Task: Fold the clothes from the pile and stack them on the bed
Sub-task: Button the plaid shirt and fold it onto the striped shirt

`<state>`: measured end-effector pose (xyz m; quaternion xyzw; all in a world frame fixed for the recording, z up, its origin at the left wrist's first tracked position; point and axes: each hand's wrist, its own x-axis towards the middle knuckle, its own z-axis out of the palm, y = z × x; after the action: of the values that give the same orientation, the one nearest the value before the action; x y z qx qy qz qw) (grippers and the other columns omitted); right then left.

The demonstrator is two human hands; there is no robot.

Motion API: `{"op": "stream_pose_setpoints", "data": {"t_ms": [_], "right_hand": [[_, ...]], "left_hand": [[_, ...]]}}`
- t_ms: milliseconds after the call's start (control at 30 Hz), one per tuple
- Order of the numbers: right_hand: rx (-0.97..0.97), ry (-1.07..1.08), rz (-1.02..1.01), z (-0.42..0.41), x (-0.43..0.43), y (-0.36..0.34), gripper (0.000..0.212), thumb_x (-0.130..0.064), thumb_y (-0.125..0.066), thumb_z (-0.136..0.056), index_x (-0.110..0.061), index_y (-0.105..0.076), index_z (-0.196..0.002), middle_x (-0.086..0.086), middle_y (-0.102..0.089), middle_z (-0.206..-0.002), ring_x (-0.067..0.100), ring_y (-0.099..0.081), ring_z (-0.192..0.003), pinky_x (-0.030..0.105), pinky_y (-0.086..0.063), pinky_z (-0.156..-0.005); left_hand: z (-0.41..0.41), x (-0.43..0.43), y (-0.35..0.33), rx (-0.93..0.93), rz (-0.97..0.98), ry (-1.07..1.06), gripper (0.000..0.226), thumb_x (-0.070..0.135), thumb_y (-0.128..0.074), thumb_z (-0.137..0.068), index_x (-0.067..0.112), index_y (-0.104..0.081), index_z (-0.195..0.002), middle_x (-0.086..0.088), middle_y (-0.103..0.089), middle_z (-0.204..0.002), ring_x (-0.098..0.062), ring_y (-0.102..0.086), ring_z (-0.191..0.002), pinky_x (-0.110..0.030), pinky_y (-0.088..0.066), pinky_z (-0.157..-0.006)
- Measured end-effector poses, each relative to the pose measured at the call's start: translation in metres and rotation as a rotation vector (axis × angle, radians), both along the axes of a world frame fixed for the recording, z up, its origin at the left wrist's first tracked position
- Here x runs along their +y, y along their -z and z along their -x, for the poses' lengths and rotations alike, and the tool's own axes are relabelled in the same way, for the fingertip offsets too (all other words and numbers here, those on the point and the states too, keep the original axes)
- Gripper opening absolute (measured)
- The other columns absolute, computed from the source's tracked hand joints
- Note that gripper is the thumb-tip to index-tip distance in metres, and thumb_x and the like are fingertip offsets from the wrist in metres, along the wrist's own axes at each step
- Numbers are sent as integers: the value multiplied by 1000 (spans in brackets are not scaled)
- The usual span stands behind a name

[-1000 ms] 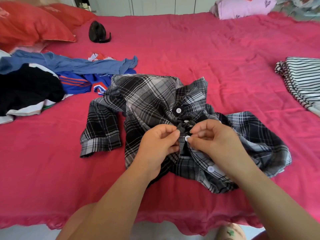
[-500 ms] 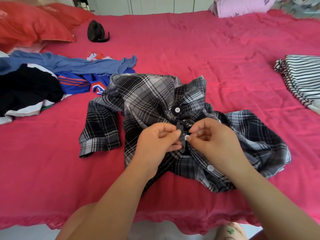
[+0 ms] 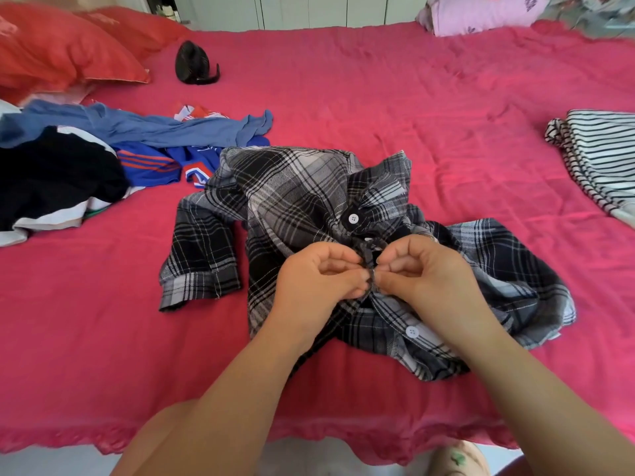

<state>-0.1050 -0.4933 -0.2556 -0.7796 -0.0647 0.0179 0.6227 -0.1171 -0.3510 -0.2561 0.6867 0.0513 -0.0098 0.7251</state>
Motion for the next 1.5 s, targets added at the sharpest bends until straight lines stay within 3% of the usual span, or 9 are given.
{"op": "stream_pose_setpoints", "data": {"t_ms": [233,500,733,900,1000,1133,1267,1400,1500], "right_hand": [[142,-38,-171,0,-1,-1,15,-4,-70,-77,-16,-63,-83,3,-67,-72,15,-65,-68,28,-53,-73],[204,41,-284,-3,1,1,19,6,-64,-79,-12,-61,-82,-1,-63,-61,8,-63,-56,15,-54,-60],[161,-4,-217,-5,4,4,29,9,-59,-80,-19,-60,-86,-3,-58,-67,7,-55,-57,16,-48,-58],[-199,-36,187,-3,6,1,36,4,-62,-77,-29,-54,-89,-12,-58,-76,-1,-57,-69,8,-45,-66],[-406,-21,453,-2,5,2,30,-1,-65,-78,-22,-58,-99,-17,-57,-80,1,-56,-83,5,-41,-74],[-443,-6,581,1,-6,-8,24,-13,-74,-74,-21,-60,-92,-12,-59,-80,0,-54,-74,1,-37,-70],[-386,-184,688,16,-28,-36,15,-18,-76,-72,-27,-64,-72,-12,-64,-68,1,-57,-75,6,-38,-65],[-344,-361,1196,30,-34,-19,15,-34,-59,-83,-28,-60,-97,-8,-63,-95,11,-58,-95,28,-47,-82],[-253,-339,1318,34,-30,-4,19,-33,-52,-87,-27,-54,-105,-7,-55,-103,17,-57,-101,34,-49,-83]], "left_hand": [[1,-5,5,-306,-537,-97,24,9,-74,-75,29,-60,-77,15,-63,-72,3,-60,-77,-7,-46,-71],[1,-8,11,-455,-674,-116,19,11,-73,-76,19,-65,-91,21,-56,-74,0,-57,-87,-11,-47,-76],[1,-9,2,-96,-240,-109,22,1,-71,-76,20,-62,-80,2,-66,-71,-6,-65,-61,-22,-56,-65],[-2,-2,-5,262,424,-45,15,-10,-63,-78,4,-58,-82,-5,-65,-63,-9,-60,-52,-17,-53,-53],[-5,1,-5,338,499,-23,13,-8,-62,-79,4,-57,-81,-3,-64,-61,-7,-61,-52,-15,-53,-53],[-4,7,1,158,10,-55,10,3,-68,-80,10,-61,-84,-5,-64,-79,-9,-63,-65,-19,-55,-62],[13,19,-1,-124,-631,21,17,29,-76,-72,24,-60,-72,10,-60,-72,0,-55,-65,-12,-46,-64],[23,16,-2,-163,-1085,291,39,50,-75,-67,24,-51,-84,11,-50,-83,-6,-48,-78,-21,-42,-72],[24,13,4,-103,-1324,360,47,44,-73,-73,18,-49,-104,3,-49,-105,-18,-51,-98,-32,-44,-84]]}}
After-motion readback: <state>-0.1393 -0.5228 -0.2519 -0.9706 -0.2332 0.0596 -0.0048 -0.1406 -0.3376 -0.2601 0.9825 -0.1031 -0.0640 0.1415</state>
